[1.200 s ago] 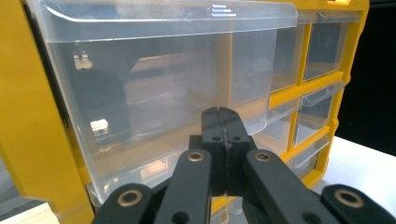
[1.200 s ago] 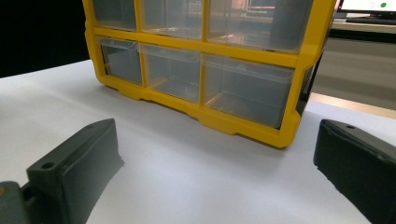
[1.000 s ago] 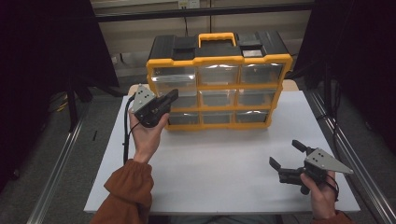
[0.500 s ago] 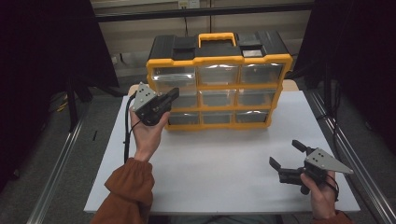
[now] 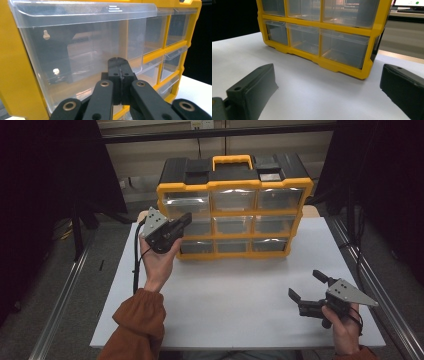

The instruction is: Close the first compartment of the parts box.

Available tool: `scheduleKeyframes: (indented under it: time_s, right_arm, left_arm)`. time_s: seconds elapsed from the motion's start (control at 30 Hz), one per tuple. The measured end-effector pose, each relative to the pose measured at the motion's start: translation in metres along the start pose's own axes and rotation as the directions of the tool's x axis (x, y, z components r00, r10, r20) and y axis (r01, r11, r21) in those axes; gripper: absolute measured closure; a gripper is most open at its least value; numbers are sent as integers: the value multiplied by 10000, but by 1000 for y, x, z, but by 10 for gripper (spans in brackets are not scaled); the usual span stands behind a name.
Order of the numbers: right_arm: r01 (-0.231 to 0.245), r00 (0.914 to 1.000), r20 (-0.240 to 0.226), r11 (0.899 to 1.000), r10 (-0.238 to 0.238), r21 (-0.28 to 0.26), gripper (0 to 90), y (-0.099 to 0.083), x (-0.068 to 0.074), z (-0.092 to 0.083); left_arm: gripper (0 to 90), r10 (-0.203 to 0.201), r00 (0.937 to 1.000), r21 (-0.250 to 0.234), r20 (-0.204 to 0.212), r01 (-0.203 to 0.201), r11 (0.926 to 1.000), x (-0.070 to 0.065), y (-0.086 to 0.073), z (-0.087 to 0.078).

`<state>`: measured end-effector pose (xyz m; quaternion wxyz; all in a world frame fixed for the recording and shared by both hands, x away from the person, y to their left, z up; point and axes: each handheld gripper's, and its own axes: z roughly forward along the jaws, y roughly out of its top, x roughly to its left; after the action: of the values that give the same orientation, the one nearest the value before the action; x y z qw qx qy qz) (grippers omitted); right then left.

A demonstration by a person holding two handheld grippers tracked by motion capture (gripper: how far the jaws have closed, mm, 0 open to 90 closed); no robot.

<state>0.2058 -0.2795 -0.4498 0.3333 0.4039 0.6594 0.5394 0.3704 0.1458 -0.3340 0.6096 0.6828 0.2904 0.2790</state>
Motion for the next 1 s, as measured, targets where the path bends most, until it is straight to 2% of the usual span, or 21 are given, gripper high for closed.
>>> scheduleKeyframes:
  time_s: [0.33,0.47,0.57,0.63,1.0]
  right_arm:
    - [8,10000,10,10000,-8,14,2,0,0,0]
    - [1,10000,-6,10000,-1,3,2,0,0,0]
    - [10,10000,1,10000,-10,12,2,0,0,0]
    - [5,10000,-17,10000,-5,3,1,0,0,0]
    - [10,10000,2,10000,-10,14,2,0,0,0]
  left_arm:
    - [900,17,10000,37,-36,-17,10000,1,0,1]
    - [900,-162,9998,-27,-61,162,9999,1,1,3]
    - [900,63,10000,69,-71,-62,10000,2,2,4]
    - [900,-63,10000,11,-71,63,10000,2,2,5]
    - [900,-82,9999,14,-60,82,10000,3,3,7]
